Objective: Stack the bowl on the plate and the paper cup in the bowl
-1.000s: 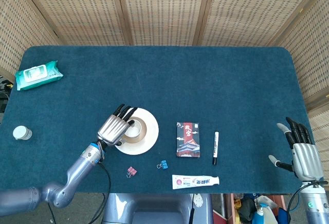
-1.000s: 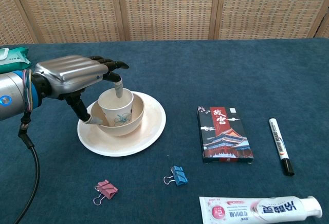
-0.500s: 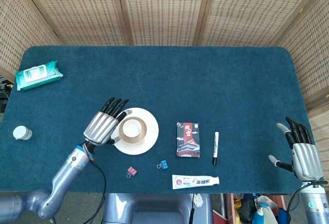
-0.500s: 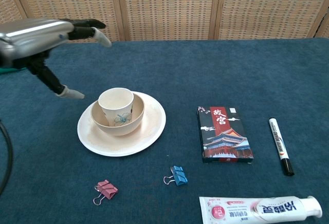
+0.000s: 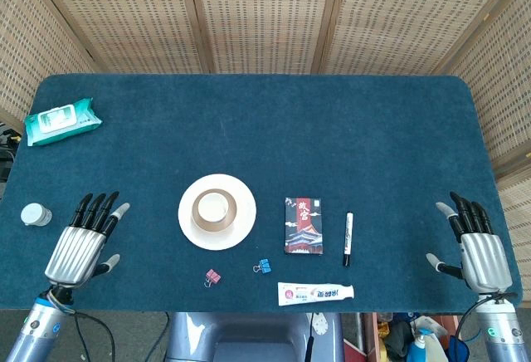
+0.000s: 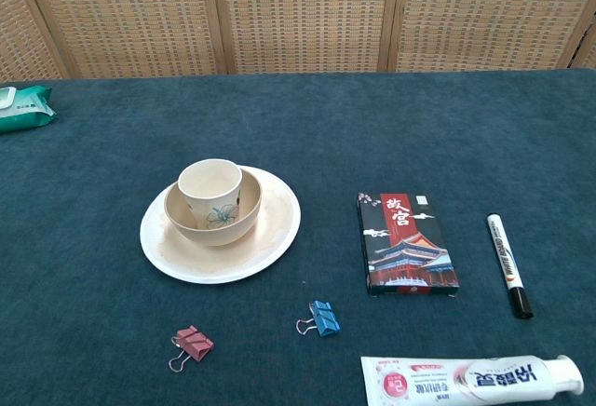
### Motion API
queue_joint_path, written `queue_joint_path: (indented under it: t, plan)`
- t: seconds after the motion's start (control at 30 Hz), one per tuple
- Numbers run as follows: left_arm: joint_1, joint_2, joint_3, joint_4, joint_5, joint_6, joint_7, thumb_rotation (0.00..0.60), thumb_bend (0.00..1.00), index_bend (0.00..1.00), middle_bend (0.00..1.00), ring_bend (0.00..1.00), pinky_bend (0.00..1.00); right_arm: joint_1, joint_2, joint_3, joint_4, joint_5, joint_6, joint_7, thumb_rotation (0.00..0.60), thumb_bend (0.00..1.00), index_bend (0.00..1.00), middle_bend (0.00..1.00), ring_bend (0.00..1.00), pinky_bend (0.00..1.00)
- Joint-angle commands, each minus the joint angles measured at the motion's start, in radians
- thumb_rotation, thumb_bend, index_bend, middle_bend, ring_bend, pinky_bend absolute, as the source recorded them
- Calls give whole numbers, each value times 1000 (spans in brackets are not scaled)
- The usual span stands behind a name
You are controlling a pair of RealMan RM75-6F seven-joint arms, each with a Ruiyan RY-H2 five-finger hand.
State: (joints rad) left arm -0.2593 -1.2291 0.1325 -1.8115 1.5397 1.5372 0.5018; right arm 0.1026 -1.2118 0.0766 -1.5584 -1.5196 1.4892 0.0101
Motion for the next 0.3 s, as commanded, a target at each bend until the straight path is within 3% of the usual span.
queue_joint_path:
  t: [0.03,0.3]
  plan:
    - [60,-22,24,76,21,48,-73,600,123,122,0,0,0,1,-2,-2,-1,-2,-1,-5,600,134,123,0,0,0]
    - [98,-26,-5,133,16,57,-140,600,122,122,0,0,0,9,-12,-9,-3,-10,-15,-27,600,134,123,0,0,0]
